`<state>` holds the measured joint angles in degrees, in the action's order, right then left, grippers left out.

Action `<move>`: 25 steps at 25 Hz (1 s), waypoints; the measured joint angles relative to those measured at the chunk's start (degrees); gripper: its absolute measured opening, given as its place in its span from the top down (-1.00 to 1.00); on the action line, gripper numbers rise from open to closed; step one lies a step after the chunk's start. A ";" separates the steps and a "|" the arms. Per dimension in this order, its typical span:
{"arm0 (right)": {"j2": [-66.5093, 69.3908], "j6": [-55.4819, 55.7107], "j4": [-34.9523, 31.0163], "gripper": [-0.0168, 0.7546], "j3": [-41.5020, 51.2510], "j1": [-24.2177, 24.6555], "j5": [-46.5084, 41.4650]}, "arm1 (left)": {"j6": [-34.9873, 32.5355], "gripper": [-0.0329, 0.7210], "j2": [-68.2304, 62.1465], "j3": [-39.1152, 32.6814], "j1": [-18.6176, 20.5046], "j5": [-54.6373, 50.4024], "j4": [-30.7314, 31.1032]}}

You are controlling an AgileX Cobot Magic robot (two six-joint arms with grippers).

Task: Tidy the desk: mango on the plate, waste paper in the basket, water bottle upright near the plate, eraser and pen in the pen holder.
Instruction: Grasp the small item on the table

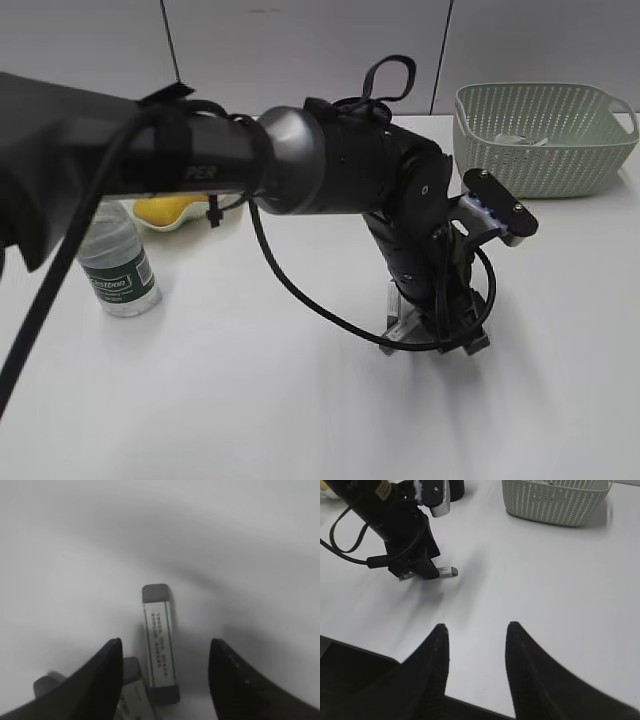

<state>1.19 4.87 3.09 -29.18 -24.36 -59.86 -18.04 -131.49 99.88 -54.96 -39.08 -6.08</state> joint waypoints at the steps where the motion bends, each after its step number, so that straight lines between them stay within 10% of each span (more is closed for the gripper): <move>1: 0.00 0.00 0.00 0.15 0.00 0.00 0.00 | 0.00 -0.18 -0.52 0.06 0.00 0.18 0.23; 20: 0.00 -0.05 0.00 0.15 0.00 0.00 0.06 | -0.06 0.08 -4.19 0.70 0.00 5.79 0.14; 25: 0.00 -0.05 0.00 0.15 0.00 0.00 0.06 | -0.13 0.54 -3.72 0.70 0.00 5.76 -0.05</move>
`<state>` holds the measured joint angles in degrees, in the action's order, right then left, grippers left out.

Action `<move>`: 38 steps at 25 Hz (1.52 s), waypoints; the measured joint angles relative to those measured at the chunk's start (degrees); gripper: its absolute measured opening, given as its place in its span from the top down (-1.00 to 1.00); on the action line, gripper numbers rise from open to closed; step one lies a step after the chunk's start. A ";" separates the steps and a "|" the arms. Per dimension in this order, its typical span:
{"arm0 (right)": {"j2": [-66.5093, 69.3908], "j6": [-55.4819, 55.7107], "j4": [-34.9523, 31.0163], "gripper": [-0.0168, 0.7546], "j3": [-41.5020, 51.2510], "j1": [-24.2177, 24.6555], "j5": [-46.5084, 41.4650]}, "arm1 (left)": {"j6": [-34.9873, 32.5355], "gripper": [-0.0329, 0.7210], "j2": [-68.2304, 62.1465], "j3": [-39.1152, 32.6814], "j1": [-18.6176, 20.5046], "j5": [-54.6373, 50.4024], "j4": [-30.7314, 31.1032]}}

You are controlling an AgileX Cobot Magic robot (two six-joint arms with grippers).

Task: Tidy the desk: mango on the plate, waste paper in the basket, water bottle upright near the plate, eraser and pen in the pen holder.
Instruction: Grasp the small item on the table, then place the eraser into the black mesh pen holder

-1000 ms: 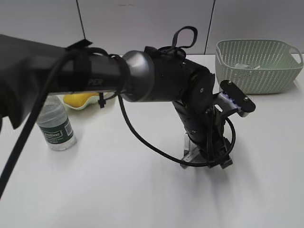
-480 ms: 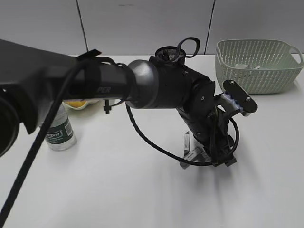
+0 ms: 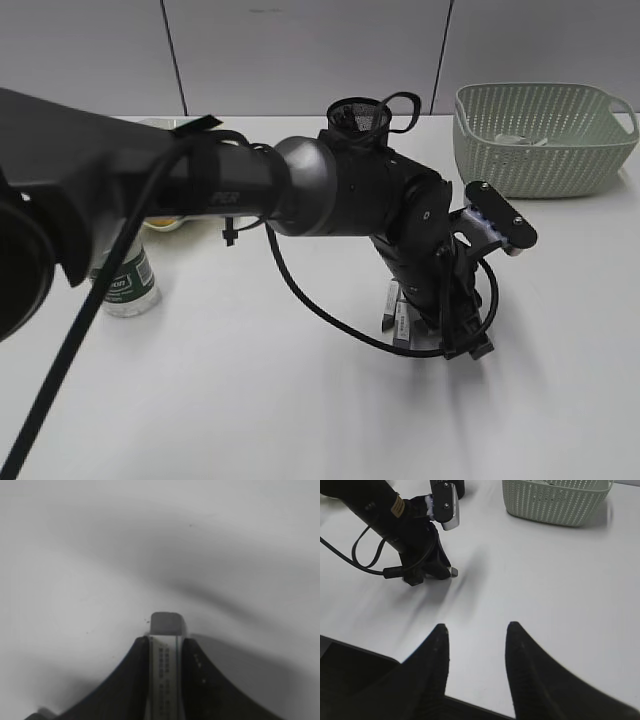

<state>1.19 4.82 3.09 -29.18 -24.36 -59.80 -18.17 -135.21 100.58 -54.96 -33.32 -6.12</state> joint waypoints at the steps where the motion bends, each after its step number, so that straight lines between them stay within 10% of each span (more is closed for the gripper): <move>1: 0.00 0.00 0.00 0.15 0.00 0.00 0.00 | 0.00 0.54 0.50 -0.13 0.00 0.00 0.00; 9: 0.00 0.00 0.00 0.15 0.00 0.00 0.00 | 0.00 0.54 13.92 -0.11 1.99 9.09 -4.07; 19: 0.00 0.00 0.00 0.15 0.00 0.00 0.00 | 0.00 0.54 14.12 -0.10 18.40 23.63 -4.65; 38: 0.00 0.00 0.00 0.25 0.00 0.00 0.00 | 0.73 0.54 3.21 -0.10 18.60 49.18 -5.98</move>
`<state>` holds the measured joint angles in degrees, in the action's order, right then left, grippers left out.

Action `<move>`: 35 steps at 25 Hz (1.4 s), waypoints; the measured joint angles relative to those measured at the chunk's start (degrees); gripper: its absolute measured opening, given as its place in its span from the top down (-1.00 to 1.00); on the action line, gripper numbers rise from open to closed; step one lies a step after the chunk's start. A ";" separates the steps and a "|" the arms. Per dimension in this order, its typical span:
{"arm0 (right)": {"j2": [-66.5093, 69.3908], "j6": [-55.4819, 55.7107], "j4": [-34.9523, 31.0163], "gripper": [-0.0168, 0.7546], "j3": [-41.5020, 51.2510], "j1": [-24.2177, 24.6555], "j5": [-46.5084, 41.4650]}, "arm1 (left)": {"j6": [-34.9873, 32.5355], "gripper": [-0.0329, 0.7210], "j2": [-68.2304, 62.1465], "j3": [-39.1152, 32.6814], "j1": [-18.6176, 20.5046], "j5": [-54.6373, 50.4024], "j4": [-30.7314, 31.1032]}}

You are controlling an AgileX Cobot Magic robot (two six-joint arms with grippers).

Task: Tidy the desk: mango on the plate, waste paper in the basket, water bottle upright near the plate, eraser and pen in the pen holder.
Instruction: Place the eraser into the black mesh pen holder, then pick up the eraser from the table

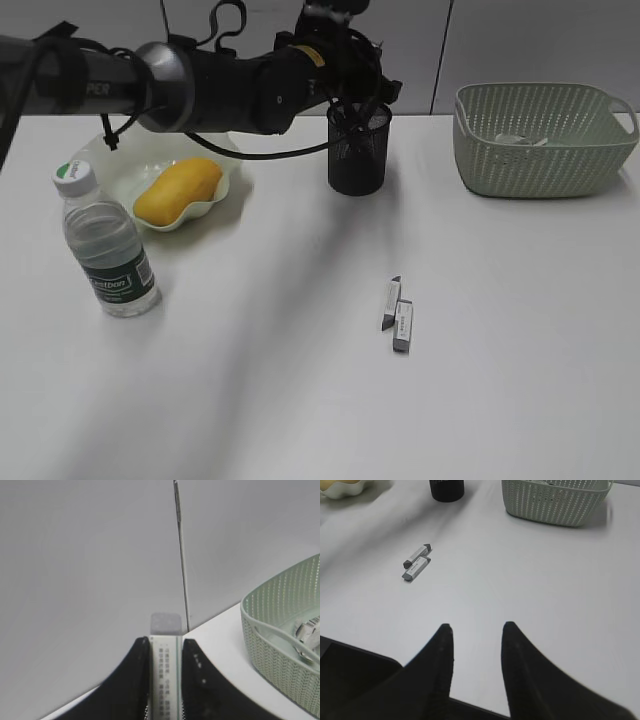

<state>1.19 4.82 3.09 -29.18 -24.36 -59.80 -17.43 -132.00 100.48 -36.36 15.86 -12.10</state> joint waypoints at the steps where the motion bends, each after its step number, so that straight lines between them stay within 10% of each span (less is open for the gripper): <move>1: 0.00 0.00 0.00 0.26 0.00 0.00 0.00 | 0.40 0.54 -0.36 0.00 0.00 0.00 -0.04; 17: 0.00 0.00 0.00 0.26 0.00 0.00 0.00 | 1.64 -0.16 -0.21 0.00 0.00 -2.31 -0.04; 31: 0.00 0.00 0.00 0.28 0.00 0.00 0.00 | 2.08 0.52 25.83 -1.44 4.64 -58.08 -0.97; 35: 0.00 0.00 0.00 0.28 0.00 0.00 0.00 | 3.71 0.53 37.20 -12.98 8.57 -65.24 1.15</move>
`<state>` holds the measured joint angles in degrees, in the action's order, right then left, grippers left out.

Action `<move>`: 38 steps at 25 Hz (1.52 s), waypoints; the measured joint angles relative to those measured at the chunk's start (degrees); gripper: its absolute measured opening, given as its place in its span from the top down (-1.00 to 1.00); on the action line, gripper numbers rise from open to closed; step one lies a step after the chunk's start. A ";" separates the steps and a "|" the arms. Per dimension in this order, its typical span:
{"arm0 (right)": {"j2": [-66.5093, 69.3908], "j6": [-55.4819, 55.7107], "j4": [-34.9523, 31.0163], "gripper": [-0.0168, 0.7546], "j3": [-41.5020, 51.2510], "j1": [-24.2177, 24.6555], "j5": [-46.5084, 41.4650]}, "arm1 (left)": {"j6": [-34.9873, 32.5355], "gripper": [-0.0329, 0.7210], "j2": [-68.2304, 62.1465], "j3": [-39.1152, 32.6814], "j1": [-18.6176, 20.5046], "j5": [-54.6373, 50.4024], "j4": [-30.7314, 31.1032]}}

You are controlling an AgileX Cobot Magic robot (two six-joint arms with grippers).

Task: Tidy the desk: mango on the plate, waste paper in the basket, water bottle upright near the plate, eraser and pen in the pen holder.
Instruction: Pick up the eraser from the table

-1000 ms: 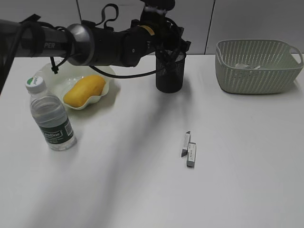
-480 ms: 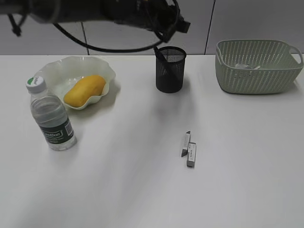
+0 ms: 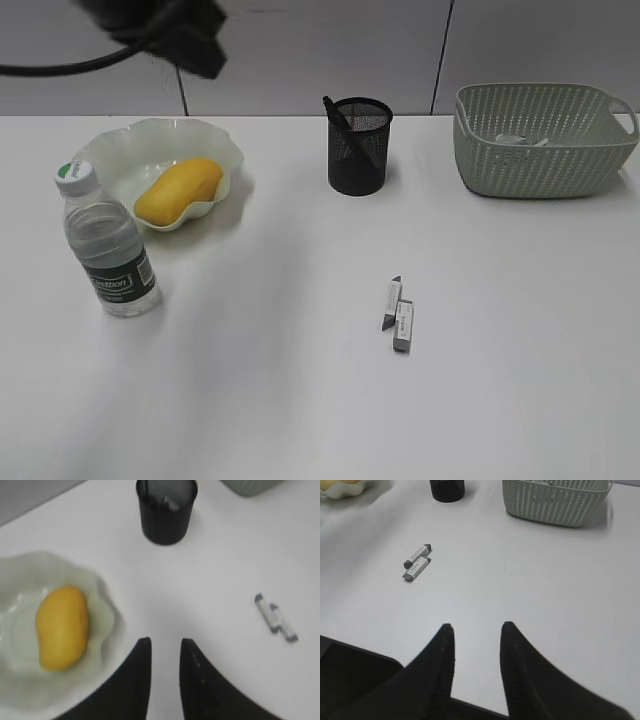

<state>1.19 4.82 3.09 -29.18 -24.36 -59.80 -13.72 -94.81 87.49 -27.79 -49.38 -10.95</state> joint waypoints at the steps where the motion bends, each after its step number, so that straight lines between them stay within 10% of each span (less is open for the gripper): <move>1: 0.00 0.00 0.00 0.28 0.00 0.00 0.00 | 0.96 0.53 4.01 -4.94 0.54 -0.14 0.94; 13: 0.00 0.00 0.00 0.28 0.00 0.00 0.00 | 20.41 0.53 55.87 -48.42 0.71 -7.00 9.30; 26: 0.00 0.00 0.00 0.29 0.00 0.00 0.00 | 21.15 0.54 89.78 -56.40 0.71 -11.36 14.77; 38: 0.00 0.00 0.05 0.29 0.00 0.00 0.00 | 14.62 0.55 95.02 -56.63 0.71 -11.24 11.30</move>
<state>1.19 4.82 3.14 -29.18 -24.36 -59.80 0.90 0.21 30.86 -27.08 -60.62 0.35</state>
